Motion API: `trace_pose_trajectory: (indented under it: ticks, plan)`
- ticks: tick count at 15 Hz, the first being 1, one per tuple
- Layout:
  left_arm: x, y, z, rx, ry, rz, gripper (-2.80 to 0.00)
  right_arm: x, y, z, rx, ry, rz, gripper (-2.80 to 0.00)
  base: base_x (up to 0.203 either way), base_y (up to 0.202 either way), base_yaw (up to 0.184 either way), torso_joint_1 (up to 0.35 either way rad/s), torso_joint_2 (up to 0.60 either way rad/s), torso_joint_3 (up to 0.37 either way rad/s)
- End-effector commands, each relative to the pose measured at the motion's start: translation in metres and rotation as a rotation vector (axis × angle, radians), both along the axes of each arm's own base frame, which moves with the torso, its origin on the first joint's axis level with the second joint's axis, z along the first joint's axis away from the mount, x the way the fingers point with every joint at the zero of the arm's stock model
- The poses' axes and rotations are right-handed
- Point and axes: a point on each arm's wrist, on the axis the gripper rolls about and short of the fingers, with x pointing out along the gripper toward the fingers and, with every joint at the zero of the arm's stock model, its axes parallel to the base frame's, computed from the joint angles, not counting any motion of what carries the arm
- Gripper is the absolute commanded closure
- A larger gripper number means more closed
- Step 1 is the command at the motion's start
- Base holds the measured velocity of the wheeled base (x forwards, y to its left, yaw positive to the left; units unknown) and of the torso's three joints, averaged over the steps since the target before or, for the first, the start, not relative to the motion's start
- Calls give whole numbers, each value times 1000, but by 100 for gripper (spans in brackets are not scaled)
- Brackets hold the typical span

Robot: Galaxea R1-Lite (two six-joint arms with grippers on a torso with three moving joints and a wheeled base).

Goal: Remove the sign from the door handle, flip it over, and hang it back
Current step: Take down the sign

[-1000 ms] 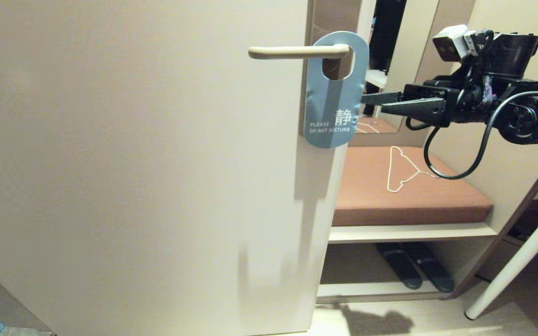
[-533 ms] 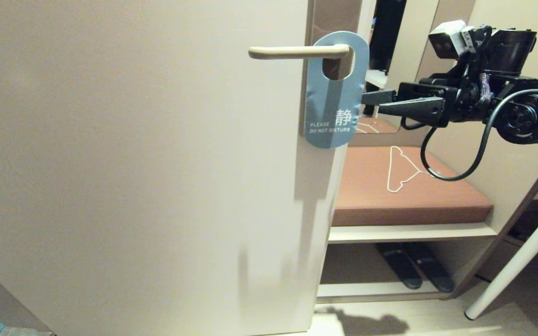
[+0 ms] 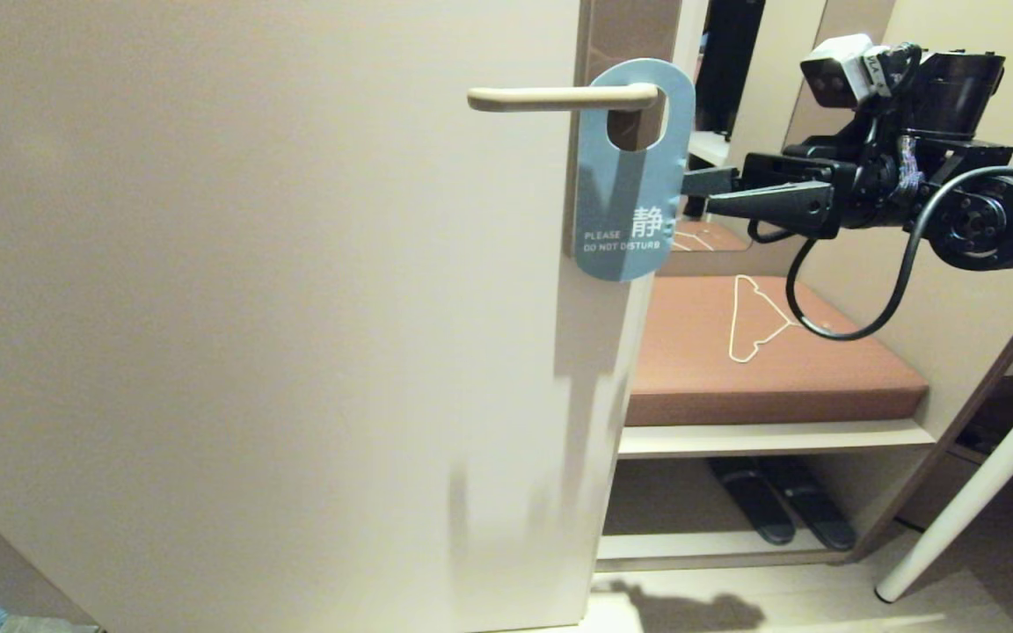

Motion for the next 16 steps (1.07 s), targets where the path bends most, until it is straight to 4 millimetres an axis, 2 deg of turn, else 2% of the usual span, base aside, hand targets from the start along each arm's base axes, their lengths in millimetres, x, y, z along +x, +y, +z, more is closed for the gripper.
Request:
trace_pose_trajectory:
  ticks: [1,9,16]
  plan:
    - [0,0,0,-1,1,1,0,0,1,0,0,-1,11,-280,0,0,0,0,0,0]
    - [0,0,0,0,1,1,0,0,14,-3,0,5,69,-280,0,0,0,0,0,0]
    - [0,0,0,0,1,1,0,13,20,-13,-1,12,80,-280,0,0,0,0,0,0]
